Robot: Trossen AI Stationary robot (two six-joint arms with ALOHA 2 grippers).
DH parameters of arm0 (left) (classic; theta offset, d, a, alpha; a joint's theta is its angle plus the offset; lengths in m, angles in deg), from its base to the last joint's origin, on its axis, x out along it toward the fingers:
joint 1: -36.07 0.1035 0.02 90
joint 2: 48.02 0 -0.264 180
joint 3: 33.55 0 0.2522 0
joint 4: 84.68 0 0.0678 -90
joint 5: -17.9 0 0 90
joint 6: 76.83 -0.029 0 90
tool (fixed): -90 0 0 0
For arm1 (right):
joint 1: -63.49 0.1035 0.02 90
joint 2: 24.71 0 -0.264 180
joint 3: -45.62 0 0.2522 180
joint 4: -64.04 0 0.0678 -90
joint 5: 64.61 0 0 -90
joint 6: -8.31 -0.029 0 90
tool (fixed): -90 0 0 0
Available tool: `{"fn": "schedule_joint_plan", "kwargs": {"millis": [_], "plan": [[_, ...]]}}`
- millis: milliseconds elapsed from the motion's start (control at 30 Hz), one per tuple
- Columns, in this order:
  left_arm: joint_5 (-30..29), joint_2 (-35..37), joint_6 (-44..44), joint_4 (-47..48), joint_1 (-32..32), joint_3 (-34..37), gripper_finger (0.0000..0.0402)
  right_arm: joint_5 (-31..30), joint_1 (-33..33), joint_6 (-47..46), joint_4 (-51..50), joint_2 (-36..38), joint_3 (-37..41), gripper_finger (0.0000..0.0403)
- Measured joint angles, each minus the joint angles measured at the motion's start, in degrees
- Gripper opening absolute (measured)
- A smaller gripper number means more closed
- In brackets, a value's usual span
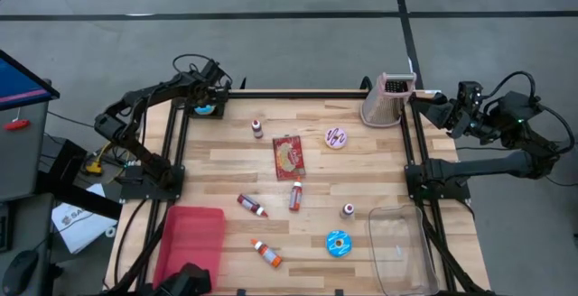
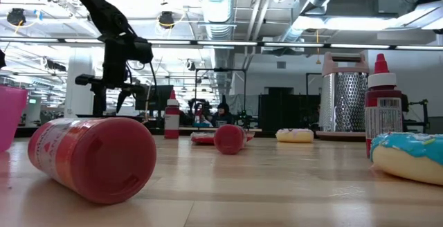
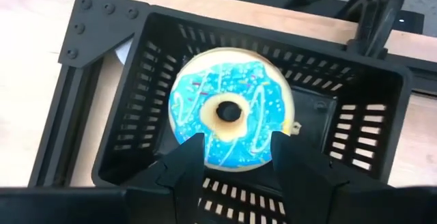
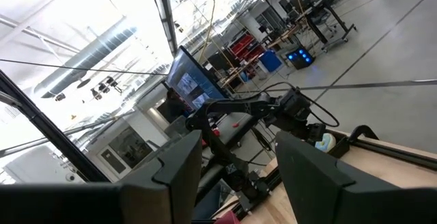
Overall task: Pick & Place Food Item
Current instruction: Put the purple donut into the black bin
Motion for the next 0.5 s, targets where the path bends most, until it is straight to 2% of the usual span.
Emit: {"fn": "schedule_joint_plan", "kwargs": {"millis": [267,500], "plan": [[1.69,0.09,-0.04,-0.04,-3.43,0.0,0.0163,0.0,0.0,0.21,0.02,0.0,0.0,0.0179],[10.82,7.3,-6.11,2.25,-11.11,0.04,0.0163,0.04,0.0,0.21,1.64,0.0,0.0,0.0179]]}}
